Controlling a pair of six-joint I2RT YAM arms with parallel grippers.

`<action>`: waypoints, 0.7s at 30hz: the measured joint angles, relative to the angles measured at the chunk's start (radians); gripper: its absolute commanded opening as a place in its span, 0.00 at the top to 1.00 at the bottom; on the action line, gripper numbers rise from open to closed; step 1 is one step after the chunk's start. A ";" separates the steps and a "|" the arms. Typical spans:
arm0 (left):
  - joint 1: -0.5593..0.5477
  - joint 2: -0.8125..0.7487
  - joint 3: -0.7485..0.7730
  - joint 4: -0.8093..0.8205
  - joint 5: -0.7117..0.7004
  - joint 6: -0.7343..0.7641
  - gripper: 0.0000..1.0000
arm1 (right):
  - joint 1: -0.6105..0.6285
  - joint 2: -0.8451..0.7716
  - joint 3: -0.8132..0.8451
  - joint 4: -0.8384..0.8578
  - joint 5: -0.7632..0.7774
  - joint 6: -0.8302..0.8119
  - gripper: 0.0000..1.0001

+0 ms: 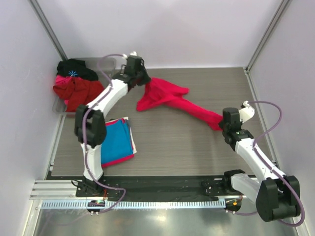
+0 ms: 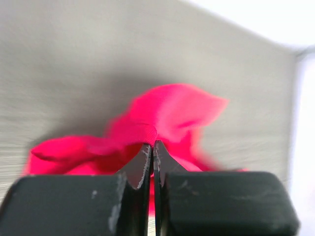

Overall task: Fold and stack the t-shirts
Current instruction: Flatten the tshirt out

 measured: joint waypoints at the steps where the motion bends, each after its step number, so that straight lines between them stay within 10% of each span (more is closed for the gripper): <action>1: 0.018 -0.050 -0.016 0.008 -0.014 0.003 1.00 | 0.000 0.018 0.028 0.002 -0.002 -0.003 0.99; 13: 0.004 -0.355 -0.227 0.121 -0.120 0.001 1.00 | -0.002 -0.052 0.122 0.004 0.017 -0.048 0.95; 21: 0.008 -0.354 -0.322 0.109 -0.113 -0.002 1.00 | -0.003 -0.073 -0.028 -0.034 -0.042 -0.054 0.70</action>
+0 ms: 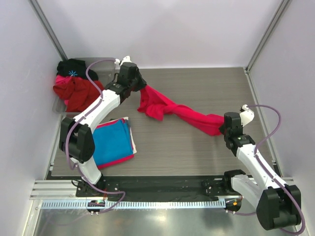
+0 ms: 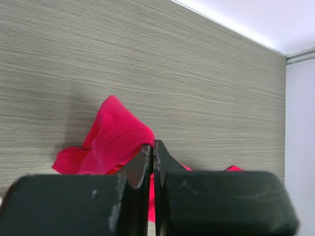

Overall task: Fold and stack the t-shirts
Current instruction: Flatten the tshirt out

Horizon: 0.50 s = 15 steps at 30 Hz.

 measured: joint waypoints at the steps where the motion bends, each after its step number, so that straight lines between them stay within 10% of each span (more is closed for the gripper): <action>1: 0.000 0.003 0.000 0.003 0.002 0.000 1.00 | 0.000 0.000 -0.001 -0.002 -0.007 -0.003 0.60; 3: 0.000 0.016 0.003 0.010 0.005 -0.002 1.00 | 0.000 -0.001 -0.001 0.001 -0.016 -0.018 0.36; 8: 0.000 0.140 0.070 0.023 0.017 0.001 0.88 | -0.002 -0.001 -0.001 0.000 -0.034 -0.037 0.35; 15: -0.006 0.308 0.173 0.022 0.091 0.065 0.09 | -0.002 -0.005 -0.001 0.003 -0.055 -0.049 0.36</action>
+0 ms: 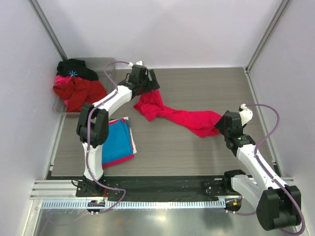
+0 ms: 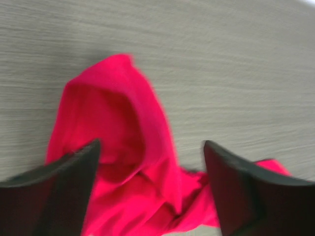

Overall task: Fold and stack the t-shirts
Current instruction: Flatten the tshirt out

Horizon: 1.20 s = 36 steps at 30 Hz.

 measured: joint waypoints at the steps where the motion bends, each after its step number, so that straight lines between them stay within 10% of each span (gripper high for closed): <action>1: -0.005 -0.011 -0.020 0.001 -0.008 0.009 0.08 | 0.000 0.000 0.000 0.000 -0.002 -0.001 0.36; 16: -0.129 -0.493 -0.457 -0.003 -0.135 -0.004 0.21 | 0.000 0.000 0.000 0.041 -0.014 0.005 0.41; 20: -0.125 -0.490 -0.569 0.022 -0.121 -0.026 0.37 | 0.000 0.000 -0.006 0.071 -0.016 0.013 0.42; 36: -0.126 -0.219 -0.572 0.084 -0.085 -0.038 0.44 | 0.000 0.010 -0.020 0.117 -0.030 0.027 0.43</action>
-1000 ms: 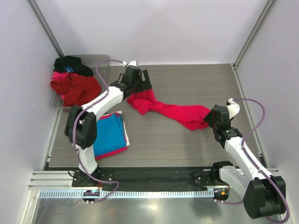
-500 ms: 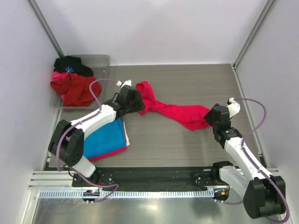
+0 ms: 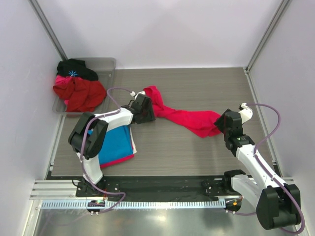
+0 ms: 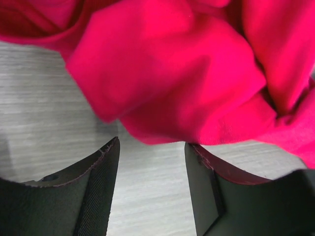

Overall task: Fold and stack the t-shirts
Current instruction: Flatten the tshirt out

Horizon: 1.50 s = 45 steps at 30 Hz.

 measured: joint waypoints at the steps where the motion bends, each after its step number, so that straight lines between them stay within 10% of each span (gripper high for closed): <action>1: 0.000 0.011 0.006 0.003 0.000 0.000 0.46 | 0.000 0.000 0.000 0.000 0.000 0.000 0.43; 4: -0.001 0.042 0.032 0.003 -0.002 0.001 0.58 | 0.000 0.000 -0.001 0.005 0.000 0.000 0.43; 8: -0.002 0.096 0.086 0.009 -0.011 0.002 1.00 | 0.000 0.000 -0.005 0.007 -0.002 0.000 0.43; 18: -0.005 0.062 0.109 -0.064 -0.047 0.020 1.00 | 0.000 -0.001 -0.011 0.007 -0.003 0.000 0.43; 35: -0.005 -0.801 -0.099 -0.241 -0.071 0.018 1.00 | 0.000 0.024 -0.011 -0.006 -0.023 0.000 0.37; 45: -0.005 -0.945 -0.362 -0.320 -0.118 -0.027 1.00 | 0.000 0.097 0.000 -0.021 -0.029 0.000 0.34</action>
